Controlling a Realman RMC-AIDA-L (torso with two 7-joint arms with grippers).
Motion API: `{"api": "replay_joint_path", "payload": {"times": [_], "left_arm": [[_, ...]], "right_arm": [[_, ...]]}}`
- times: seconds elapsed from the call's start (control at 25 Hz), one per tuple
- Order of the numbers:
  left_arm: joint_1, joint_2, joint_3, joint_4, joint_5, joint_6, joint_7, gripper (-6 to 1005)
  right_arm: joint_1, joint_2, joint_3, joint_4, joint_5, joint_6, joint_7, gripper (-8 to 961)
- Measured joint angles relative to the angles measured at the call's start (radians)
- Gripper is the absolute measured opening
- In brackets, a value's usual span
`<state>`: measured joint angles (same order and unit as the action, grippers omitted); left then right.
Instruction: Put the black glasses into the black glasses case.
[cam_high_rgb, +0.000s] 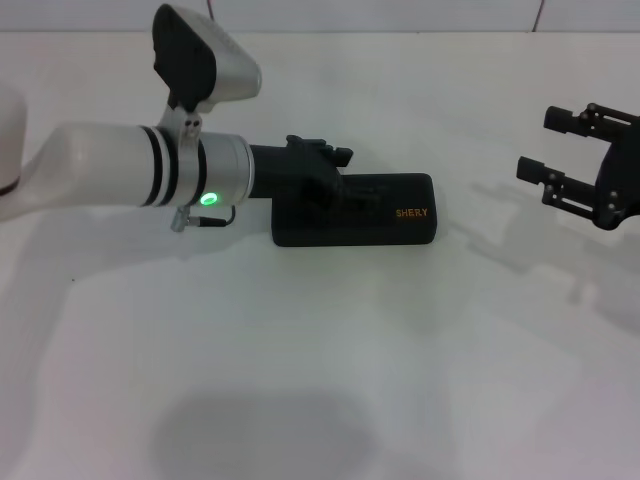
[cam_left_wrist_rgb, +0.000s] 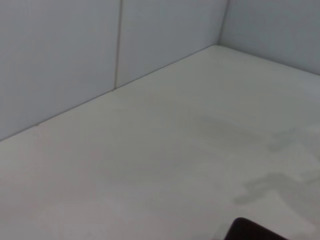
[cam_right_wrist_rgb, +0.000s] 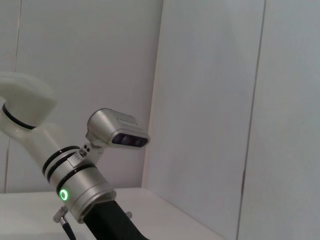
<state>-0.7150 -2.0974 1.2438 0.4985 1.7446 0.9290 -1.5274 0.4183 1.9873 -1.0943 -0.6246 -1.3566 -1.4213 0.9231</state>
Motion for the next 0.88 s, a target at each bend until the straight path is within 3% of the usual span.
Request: {"api": "replay_joint_path", "payload": {"times": [0.24,0.36,0.48,0.6,0.72,0.88], "left_arm": [[0.066,0.003,0.020,0.018,-0.204,0.072,0.170,772],[0.131,0.018,0.012,0.064,-0.326,0.268,0.293,772],[0.224,0.059,0.010,0.150,-0.357,0.536,0.395,772],[0.291,0.090,-0.011,0.189,-0.367,0.684,0.454,772],[0.334,0.102,-0.068,0.191,-0.359,0.806,0.501,772],[0.393,0.110,-0.093,0.185,-0.349,0.886,0.563,772]], "right_arm": [[0.008,0.002,-0.007,-0.002,-0.010,-0.013,0.000,600],[0.019,0.004,-0.012,-0.002,-0.011,-0.067,0.007,600],[0.033,0.010,-0.017,0.002,-0.012,-0.125,0.012,601],[0.050,0.021,-0.057,0.002,-0.012,-0.157,0.010,641],[0.088,0.027,-0.127,0.013,-0.012,-0.163,0.010,681],[0.170,0.037,-0.192,0.087,-0.010,-0.151,-0.002,855]]}}
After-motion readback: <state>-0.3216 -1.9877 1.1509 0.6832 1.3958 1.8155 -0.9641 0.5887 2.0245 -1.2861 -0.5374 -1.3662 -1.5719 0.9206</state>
